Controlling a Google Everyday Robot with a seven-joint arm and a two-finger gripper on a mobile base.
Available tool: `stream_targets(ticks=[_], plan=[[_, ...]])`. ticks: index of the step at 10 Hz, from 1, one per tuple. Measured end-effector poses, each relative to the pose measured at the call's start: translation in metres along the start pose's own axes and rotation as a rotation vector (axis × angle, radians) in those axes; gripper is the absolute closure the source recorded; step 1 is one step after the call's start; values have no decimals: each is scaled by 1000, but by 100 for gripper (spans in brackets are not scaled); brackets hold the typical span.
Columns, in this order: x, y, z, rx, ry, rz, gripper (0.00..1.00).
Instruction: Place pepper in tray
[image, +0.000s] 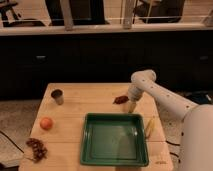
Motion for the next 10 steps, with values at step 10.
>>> stream_targets(ticks=[10], plan=[[5,1,3,-6,1,-5,25]])
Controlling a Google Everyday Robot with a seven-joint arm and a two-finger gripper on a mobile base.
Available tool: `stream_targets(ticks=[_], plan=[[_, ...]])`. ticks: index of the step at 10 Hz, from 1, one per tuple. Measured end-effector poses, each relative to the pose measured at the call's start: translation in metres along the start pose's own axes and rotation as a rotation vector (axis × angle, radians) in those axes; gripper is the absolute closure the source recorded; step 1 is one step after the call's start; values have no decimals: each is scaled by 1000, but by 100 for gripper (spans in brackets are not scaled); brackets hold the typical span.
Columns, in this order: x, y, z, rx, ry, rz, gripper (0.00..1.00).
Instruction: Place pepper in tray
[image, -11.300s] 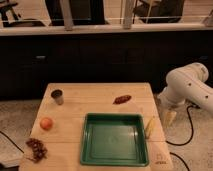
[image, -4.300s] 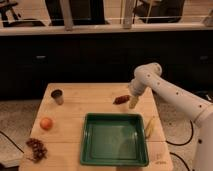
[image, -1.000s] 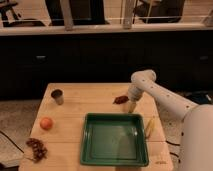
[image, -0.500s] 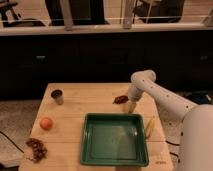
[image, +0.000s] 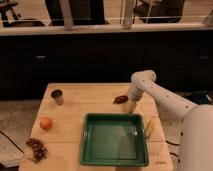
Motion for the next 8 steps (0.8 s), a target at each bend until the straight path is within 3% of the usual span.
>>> stream_targets(ticks=[2,8], plan=[[1,-1,-1,-6,7,-2,20],[-11,-16,-12,-2,46,-47,20]])
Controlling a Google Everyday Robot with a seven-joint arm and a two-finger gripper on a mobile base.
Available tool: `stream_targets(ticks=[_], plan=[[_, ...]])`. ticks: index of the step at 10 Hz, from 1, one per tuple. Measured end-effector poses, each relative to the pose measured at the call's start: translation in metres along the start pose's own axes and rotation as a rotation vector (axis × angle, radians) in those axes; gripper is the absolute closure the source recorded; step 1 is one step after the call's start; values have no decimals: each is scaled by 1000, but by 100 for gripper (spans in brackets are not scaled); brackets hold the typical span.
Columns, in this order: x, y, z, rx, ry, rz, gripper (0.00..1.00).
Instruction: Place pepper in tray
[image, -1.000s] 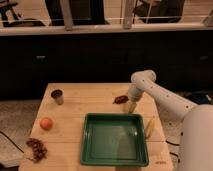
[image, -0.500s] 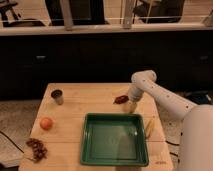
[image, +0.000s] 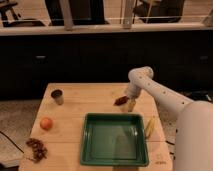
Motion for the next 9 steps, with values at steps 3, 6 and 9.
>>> stream_targets(ticks=[3,6,9], plan=[[1,-7,1,-5,-4,-22,20],[-2,-13,13,-35,-29,-40,22],[-3,-13,24,-65,-39,-55,50]])
